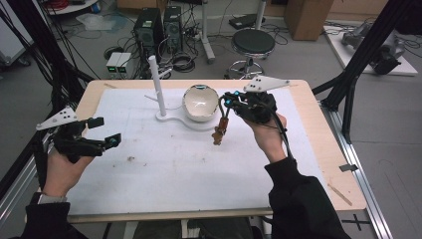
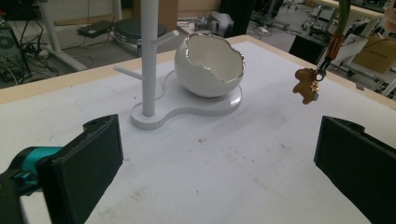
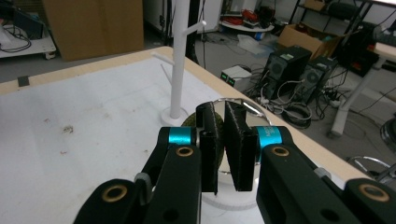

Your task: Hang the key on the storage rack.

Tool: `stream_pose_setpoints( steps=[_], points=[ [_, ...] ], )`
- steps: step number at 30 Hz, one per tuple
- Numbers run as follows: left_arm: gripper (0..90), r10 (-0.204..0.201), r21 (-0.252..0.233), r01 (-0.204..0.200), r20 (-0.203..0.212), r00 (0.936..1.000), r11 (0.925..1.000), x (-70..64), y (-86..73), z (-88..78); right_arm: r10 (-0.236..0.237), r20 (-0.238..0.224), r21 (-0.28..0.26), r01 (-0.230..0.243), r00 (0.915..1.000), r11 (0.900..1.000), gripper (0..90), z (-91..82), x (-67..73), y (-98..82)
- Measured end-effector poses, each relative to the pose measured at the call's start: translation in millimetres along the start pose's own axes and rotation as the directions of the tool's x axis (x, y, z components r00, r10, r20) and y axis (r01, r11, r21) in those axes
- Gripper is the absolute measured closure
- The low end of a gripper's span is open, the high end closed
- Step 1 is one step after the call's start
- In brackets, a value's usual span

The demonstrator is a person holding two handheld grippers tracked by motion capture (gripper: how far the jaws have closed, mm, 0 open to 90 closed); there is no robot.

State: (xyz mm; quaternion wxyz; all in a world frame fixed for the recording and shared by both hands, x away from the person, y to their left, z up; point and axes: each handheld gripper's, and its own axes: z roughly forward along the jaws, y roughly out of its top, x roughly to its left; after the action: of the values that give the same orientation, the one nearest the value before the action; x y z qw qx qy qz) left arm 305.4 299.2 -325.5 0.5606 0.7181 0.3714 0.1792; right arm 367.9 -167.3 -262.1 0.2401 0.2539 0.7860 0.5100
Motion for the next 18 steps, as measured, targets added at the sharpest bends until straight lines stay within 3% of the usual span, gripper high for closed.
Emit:
stream_pose_setpoints(
  steps=[8, 13, 14, 15, 16, 17, 18],
  points=[
    [1.7, 0.009, 0.012, -0.009, 0.003, 1.0, 0.9999, -0.4, 0.0, 1.6, -0.021, -0.025, 0.0, 0.021, 0.9995, 1.0, 84.8, 16.3, 9.2, 11.6],
    [1.7, 0.006, 0.008, -0.006, 0.0, 1.0, 1.0, -0.3, 0.1, 0.8, -0.066, -0.065, 0.014, 0.067, 0.9957, 0.998, 84.8, 47.7, 29.0, 33.9],
    [1.7, 0.006, 0.008, -0.006, 0.0, 1.0, 1.0, -0.3, 0.1, 0.8, -0.066, -0.065, 0.014, 0.067, 0.9957, 0.998, 84.8, 47.7, 29.0, 33.9],
    [1.7, 0.004, 0.007, -0.004, -0.001, 1.0, 1.0, 0.4, -0.3, 0.4, -0.086, -0.088, 0.025, 0.089, 0.9923, 0.996, 84.8, 61.9, 38.4, 43.4],
    [1.7, 0.004, 0.007, -0.004, -0.001, 1.0, 1.0, 0.4, -0.3, 0.4, -0.086, -0.088, 0.025, 0.089, 0.9923, 0.996, 84.8, 61.9, 38.4, 43.4],
    [1.7, 0.005, 0.008, -0.005, -0.001, 1.0, 1.0, 0.6, -0.5, 0.3, -0.096, -0.114, 0.035, 0.1, 0.9889, 0.994, 84.8, 73.3, 45.3, 50.1],
    [1.7, 0.006, 0.01, -0.006, -0.001, 1.0, 0.9999, 0.7, -0.5, 0.1, -0.096, -0.114, 0.035, 0.1, 0.9889, 0.994, 84.8, 73.3, 45.3, 50.1]
  ],
)
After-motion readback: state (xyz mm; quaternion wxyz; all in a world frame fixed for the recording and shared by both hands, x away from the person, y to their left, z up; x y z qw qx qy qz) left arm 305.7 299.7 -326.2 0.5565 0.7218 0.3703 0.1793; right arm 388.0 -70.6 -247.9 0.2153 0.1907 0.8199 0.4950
